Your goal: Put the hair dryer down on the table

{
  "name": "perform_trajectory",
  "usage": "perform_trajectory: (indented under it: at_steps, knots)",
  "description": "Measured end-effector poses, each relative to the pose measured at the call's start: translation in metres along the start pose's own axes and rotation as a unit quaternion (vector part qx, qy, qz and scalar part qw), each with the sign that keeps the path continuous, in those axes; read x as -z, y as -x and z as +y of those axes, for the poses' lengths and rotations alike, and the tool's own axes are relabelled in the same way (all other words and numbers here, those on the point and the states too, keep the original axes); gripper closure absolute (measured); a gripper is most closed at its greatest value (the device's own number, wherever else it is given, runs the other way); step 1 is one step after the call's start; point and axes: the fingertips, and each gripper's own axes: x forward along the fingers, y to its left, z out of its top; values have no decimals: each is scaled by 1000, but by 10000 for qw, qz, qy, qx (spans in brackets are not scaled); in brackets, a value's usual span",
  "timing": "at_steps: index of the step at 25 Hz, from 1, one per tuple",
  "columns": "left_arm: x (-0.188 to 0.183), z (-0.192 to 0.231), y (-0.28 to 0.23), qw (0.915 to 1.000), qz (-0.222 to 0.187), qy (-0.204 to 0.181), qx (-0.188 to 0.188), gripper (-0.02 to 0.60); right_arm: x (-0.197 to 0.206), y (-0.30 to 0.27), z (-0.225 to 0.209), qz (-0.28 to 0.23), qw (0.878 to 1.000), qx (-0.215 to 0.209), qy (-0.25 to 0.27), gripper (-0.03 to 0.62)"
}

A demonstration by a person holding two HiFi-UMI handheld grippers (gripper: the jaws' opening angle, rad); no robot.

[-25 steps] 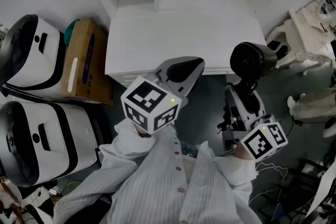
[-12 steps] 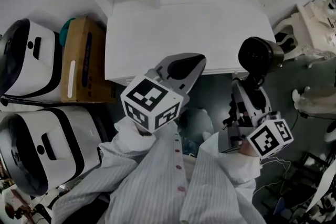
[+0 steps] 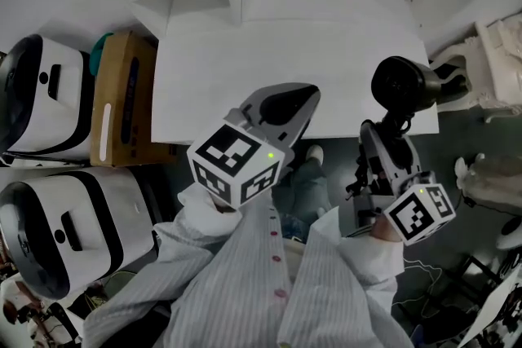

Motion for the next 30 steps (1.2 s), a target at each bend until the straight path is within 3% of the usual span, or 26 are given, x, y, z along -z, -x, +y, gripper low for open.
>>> perform_trajectory:
  at_steps: [15, 22, 30]
  knots:
    - [-51, 30, -139, 9961, -266, 123, -830, 571, -91, -72, -107, 542, 9949, -817, 246, 341]
    - [-54, 42, -164, 9912, -329, 152, -1277, 571, -99, -97, -128, 865, 9874, -1268, 381, 341]
    - [-63, 57, -171, 9897, -269, 131, -1398, 571, -106, -116, -137, 941, 9869, -1277, 306, 341]
